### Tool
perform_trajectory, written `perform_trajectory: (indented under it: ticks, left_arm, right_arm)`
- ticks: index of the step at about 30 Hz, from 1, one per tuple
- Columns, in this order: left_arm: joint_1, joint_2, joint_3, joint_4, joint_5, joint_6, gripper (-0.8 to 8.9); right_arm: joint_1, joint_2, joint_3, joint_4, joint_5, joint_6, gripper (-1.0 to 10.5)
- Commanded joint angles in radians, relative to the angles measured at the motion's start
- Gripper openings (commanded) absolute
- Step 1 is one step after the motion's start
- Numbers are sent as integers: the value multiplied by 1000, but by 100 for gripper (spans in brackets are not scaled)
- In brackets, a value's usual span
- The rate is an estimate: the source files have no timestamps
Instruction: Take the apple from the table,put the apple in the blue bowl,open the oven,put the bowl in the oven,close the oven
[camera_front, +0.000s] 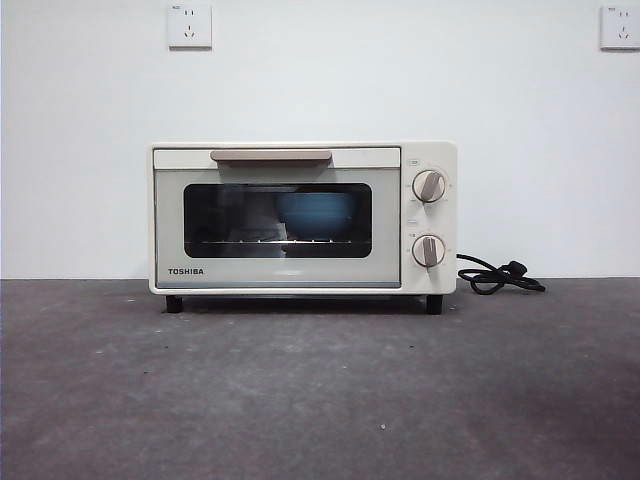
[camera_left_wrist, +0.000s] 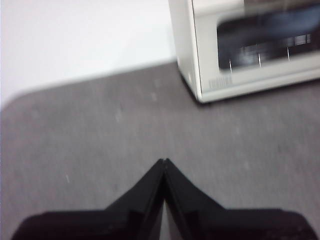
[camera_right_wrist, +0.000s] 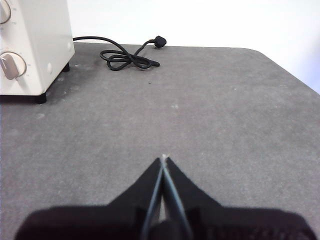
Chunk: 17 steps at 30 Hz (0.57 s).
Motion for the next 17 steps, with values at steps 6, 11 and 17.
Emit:
perform_trajectory:
  ticks: [6, 11, 17]
  left_arm:
    - [-3, -2, -7, 5, -3, -15, -4]
    - [-3, -2, -7, 5, -3, -84, -4]
    - [-2, -2, -7, 5, -10, -89, -4]
  right_arm:
    - [0, 0, -10, 6, 2, 11, 1]
    - [0, 0, -10, 5, 2, 11, 1]
    - [0, 0, -10, 5, 1, 11, 1]
